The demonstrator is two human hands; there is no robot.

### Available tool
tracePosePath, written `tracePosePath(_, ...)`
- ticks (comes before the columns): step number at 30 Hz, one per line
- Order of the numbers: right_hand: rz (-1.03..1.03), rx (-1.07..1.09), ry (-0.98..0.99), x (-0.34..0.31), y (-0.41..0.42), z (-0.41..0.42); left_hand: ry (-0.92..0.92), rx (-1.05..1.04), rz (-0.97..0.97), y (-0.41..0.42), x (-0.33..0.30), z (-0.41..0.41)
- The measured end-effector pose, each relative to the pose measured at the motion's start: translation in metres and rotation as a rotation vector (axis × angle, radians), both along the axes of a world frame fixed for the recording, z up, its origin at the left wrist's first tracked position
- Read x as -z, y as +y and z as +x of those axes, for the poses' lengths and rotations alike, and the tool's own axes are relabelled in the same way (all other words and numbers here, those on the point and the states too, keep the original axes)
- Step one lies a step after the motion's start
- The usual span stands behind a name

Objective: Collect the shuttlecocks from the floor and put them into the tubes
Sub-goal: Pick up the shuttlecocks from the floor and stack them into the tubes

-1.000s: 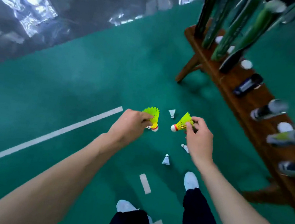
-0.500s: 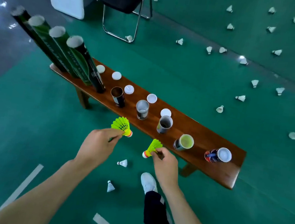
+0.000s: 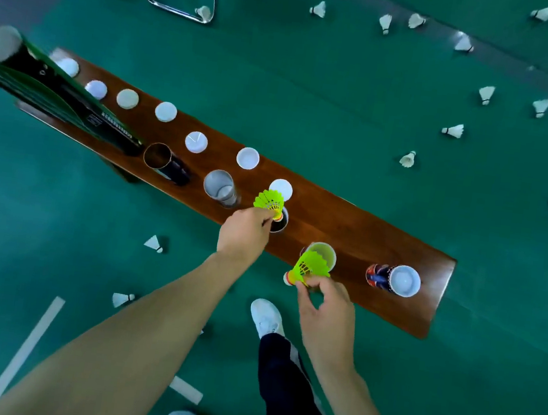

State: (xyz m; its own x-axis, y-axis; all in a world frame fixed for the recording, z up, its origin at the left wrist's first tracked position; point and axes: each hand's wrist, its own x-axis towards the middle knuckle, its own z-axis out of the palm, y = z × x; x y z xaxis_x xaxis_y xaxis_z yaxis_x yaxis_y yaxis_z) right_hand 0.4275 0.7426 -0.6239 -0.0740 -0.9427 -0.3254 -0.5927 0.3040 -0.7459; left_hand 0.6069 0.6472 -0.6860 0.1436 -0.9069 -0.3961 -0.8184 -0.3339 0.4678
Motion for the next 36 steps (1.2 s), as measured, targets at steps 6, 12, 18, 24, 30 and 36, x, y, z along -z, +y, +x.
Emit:
tracePosePath(6, -0.055, 0.03, 0.096, 0.011, -0.033, -0.022, -0.016, 0.001, 0.125, 0.006, 0.009, -0.011)
tracePosePath(12, -0.094, -0.181, 0.16, 0.025, -0.082, -0.006, 0.086, -0.213, 0.125, 0.052, 0.003, 0.018)
tracePosePath(18, -0.061, -0.292, 0.169, 0.045, -0.109, 0.037, 0.013, -0.401, 0.232, 0.101, 0.001, 0.062)
tracePosePath(24, 0.005, -0.443, 0.287, 0.067, -0.114, 0.056, 0.083, -0.539, 0.293, 0.144, -0.01, 0.093)
tracePosePath(30, -0.054, -0.444, 0.254, 0.056, -0.105, 0.059, 0.075, -0.588, 0.317, 0.172, -0.034, 0.115)
tracePosePath(36, -0.121, -0.379, 0.086, 0.023, -0.074, 0.068, 0.12, -0.535, 0.325, 0.149, -0.069, 0.115)
